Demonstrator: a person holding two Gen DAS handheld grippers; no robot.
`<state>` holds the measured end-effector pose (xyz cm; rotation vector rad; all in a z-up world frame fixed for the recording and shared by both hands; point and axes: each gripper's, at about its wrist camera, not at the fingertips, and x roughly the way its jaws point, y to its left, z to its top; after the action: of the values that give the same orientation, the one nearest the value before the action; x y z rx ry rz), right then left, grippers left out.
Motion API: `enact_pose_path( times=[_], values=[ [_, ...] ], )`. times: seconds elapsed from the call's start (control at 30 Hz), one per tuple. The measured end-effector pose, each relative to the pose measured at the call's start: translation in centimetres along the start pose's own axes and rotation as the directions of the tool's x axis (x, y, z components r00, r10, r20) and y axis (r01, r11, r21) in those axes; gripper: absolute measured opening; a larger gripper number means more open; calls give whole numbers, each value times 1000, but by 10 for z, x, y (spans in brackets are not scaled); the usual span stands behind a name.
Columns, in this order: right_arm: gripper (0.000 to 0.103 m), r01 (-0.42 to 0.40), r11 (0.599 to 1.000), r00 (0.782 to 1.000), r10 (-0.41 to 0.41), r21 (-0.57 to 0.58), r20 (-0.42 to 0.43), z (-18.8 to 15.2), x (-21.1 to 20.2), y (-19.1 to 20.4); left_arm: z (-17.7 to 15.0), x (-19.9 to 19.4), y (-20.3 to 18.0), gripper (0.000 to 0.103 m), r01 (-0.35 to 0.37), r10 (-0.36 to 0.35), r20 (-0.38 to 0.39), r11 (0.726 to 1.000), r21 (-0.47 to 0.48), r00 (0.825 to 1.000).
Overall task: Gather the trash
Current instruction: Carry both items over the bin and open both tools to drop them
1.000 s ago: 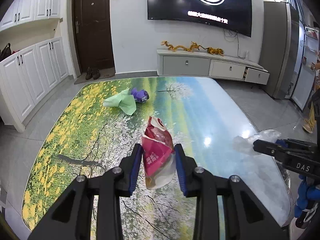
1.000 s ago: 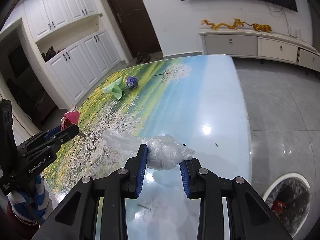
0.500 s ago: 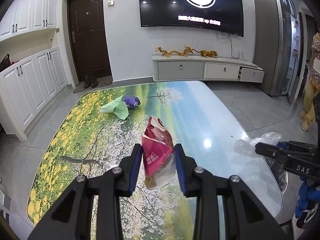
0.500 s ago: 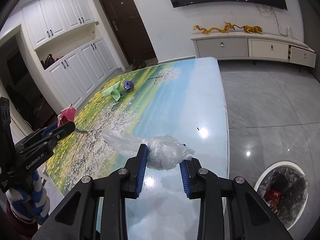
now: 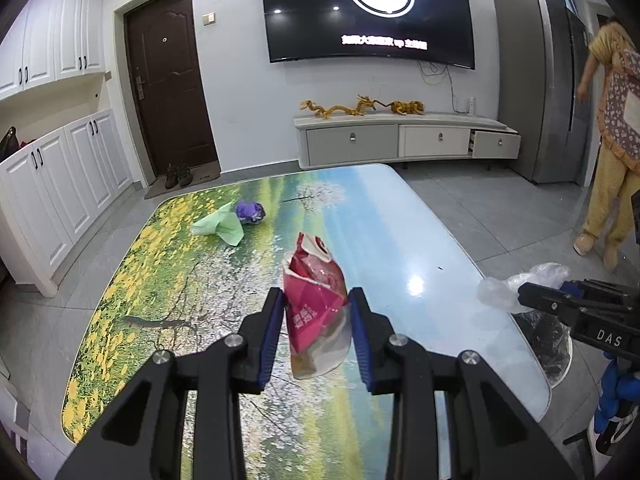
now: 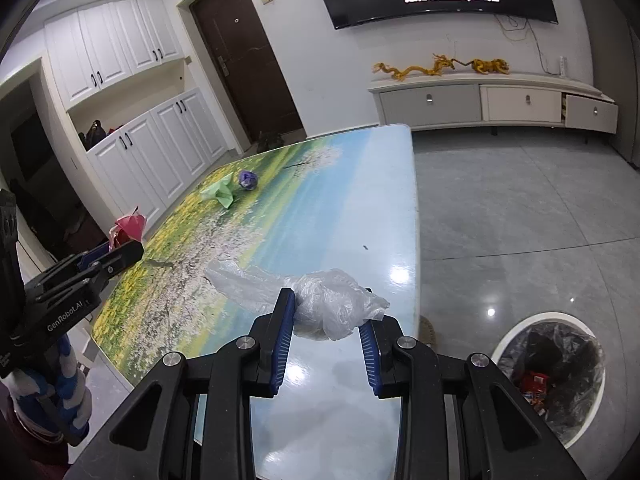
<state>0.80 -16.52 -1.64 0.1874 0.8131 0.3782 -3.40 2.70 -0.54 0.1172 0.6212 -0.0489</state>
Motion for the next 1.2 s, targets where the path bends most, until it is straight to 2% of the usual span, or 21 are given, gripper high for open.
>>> enact_pose_path(
  times=[0.47,0.87,0.97,1.03,1.2],
  values=[
    [31,60,997,998,-61,42,11,-18,-11,-37,2,13,-40,31,42,-39,-39,996,72,998],
    [31,170,976,985,-173,136,14,-18,-13,-90,15,51,-90,31,142,-127,-104,977,159,986],
    [31,210,963,977,-214,166,6,-21,-13,-109,20,64,-113,31,192,-170,-129,963,188,977],
    [31,243,951,969,-246,193,-7,-24,-13,-124,23,73,-131,31,243,-213,-159,949,203,964],
    [32,326,905,945,-323,275,-57,-34,-10,-166,28,99,-185,32,394,-337,-260,894,212,905]
  ],
)
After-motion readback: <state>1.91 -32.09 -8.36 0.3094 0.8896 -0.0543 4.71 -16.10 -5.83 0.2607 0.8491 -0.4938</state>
